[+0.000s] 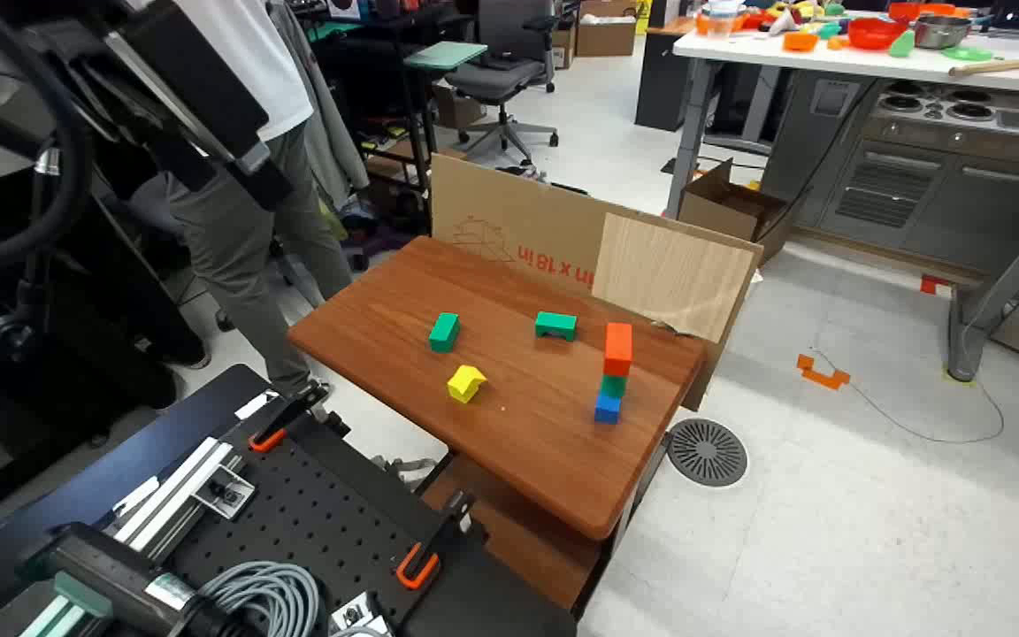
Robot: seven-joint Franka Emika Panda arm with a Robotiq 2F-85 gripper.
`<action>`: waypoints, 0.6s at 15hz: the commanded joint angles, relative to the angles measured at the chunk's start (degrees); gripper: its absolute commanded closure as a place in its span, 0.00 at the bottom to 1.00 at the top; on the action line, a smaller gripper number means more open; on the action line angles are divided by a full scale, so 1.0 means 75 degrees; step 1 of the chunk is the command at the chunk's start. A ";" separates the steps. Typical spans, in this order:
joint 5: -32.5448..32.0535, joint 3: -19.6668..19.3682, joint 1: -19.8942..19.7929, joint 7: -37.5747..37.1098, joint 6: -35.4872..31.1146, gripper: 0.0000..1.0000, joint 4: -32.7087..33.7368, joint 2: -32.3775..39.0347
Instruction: Put the green block on the stack of blocks
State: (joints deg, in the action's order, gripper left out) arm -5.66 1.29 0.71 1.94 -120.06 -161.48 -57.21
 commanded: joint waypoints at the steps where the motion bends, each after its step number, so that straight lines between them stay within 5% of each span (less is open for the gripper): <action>1: -0.0002 -0.0004 0.0008 -0.0005 0.0051 0.00 -0.0080 0.0008; 9: -0.0002 -0.0004 0.0008 -0.0005 0.0051 0.00 -0.0243 0.0040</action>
State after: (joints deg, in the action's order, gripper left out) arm -5.66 1.29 0.71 1.94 -119.87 -163.46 -56.93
